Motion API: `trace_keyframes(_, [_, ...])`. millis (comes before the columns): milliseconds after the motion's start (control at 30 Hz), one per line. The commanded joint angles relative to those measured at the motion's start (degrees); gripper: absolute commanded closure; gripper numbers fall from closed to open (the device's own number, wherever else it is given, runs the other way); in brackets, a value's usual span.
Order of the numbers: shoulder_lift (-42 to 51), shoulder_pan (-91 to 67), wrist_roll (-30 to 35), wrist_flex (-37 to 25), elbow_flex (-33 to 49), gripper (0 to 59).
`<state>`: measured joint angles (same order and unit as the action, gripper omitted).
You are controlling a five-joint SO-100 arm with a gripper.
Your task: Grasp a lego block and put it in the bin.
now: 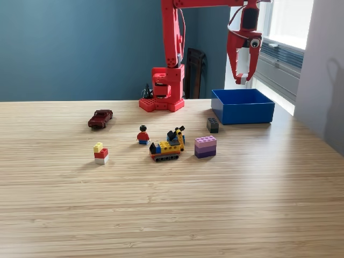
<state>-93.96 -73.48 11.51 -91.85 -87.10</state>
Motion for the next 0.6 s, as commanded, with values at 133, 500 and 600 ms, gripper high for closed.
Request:
trace_keyframes(133, [11.3, 1.3, -0.4, 0.4, 9.5, 58.4])
trace_keyframes(500, [15.6, 1.5, -2.2, -3.6, 16.2, 29.2])
trace_keyframes(600, [15.6, 2.0, -2.6, -5.9, 18.8, 30.2])
